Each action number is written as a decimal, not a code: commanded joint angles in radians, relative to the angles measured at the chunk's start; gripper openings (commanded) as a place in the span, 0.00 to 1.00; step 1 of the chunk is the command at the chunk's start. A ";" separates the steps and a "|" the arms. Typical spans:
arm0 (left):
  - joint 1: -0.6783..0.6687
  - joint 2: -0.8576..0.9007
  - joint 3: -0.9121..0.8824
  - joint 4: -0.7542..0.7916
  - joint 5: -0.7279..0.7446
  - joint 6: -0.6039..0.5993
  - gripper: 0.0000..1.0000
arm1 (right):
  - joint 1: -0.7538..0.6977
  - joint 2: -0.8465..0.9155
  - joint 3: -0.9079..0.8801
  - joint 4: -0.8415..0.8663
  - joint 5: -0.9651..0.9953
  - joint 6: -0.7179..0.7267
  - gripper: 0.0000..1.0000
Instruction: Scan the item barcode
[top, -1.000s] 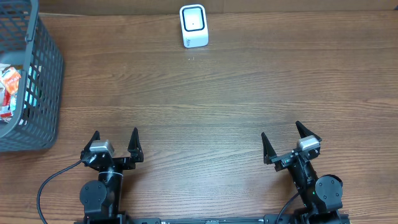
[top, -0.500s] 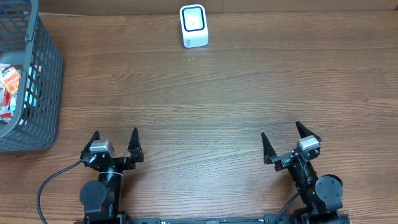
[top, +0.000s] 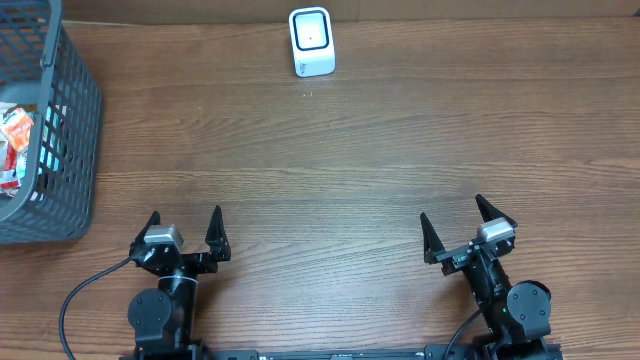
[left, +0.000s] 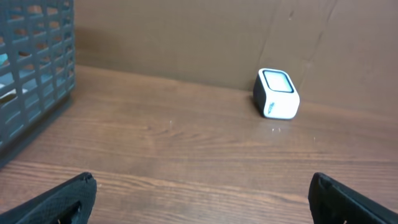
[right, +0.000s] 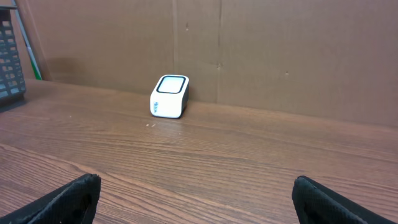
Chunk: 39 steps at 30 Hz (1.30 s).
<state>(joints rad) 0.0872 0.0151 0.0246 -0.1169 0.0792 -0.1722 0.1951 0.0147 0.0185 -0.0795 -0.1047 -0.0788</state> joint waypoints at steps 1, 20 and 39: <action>0.002 -0.011 0.059 -0.089 -0.001 0.008 1.00 | -0.006 -0.012 -0.011 0.006 -0.002 0.003 1.00; 0.002 -0.008 0.361 -0.378 -0.086 0.014 1.00 | -0.006 -0.012 -0.011 0.006 -0.002 0.003 1.00; 0.002 0.656 1.024 -0.792 0.045 -0.007 1.00 | -0.006 -0.012 -0.011 0.006 -0.002 0.003 1.00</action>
<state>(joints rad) 0.0872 0.5411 0.8940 -0.8379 0.0944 -0.1802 0.1951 0.0147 0.0185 -0.0788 -0.1043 -0.0788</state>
